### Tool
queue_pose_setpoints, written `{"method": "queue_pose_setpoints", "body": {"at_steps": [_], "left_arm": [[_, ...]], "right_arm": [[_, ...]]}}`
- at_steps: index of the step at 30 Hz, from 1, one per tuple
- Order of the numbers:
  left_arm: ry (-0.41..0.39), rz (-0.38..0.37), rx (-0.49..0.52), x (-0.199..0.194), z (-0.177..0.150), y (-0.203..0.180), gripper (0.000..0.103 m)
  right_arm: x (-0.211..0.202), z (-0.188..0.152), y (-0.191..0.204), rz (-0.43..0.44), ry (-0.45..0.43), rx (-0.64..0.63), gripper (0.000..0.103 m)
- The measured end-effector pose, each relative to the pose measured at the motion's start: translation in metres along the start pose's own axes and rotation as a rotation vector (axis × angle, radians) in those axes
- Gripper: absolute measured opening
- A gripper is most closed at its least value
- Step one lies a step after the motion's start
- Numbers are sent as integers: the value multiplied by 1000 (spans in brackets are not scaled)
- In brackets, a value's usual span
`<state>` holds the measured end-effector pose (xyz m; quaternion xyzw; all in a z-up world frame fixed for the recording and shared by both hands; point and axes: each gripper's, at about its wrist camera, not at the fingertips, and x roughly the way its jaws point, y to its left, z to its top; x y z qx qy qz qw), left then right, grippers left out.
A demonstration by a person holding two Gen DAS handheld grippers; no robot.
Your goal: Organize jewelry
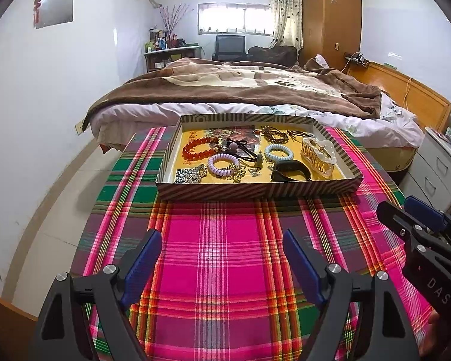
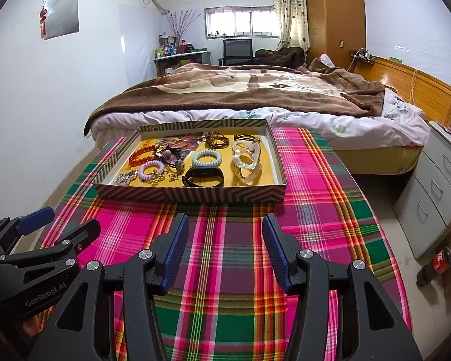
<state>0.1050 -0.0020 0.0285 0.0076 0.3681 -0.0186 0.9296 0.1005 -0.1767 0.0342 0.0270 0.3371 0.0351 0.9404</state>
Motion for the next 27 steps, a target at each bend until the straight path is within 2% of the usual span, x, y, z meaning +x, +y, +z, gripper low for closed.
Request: {"method": "queue_pose_setpoints", "body": {"at_steps": [27], "left_arm": [[19,12,-15,5,-1,2,82]], "right_arm": [[2,-5,-1,-1,11,6,52]]}}
